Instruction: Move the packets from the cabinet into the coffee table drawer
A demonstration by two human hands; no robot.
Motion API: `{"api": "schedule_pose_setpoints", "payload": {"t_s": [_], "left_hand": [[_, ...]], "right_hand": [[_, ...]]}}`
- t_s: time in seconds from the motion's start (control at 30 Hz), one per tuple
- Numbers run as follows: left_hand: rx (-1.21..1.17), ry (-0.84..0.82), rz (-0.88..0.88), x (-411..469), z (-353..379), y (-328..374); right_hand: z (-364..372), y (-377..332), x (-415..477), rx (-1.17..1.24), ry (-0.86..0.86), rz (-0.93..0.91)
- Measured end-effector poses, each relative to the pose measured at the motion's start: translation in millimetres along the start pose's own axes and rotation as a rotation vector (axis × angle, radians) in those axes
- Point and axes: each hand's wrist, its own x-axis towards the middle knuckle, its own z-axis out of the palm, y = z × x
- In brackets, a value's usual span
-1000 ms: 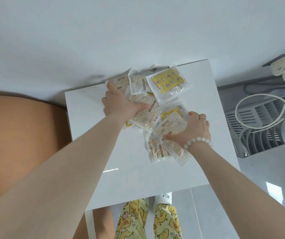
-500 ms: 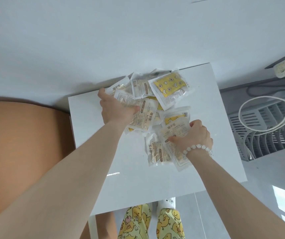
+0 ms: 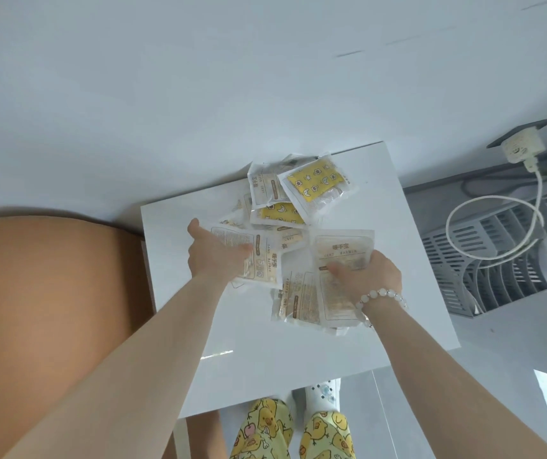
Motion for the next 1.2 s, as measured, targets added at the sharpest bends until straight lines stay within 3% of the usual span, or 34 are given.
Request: {"api": "schedule_pose_setpoints", "payload": {"t_s": [0.47,0.93,1.2], "left_hand": [[-0.129,-0.122,-0.019,-58,-50,22],[-0.189,-0.314,0.313,-152,-154,128],[-0.092,-0.389,0.546,-210,-162,198]], "right_hand": [[-55,-33,-47,0.190,0.012,0.015],[-159,-84,-160,0.467,0.064,-0.103],[-253,-90,-197,0.618,0.223,-0.128]]}}
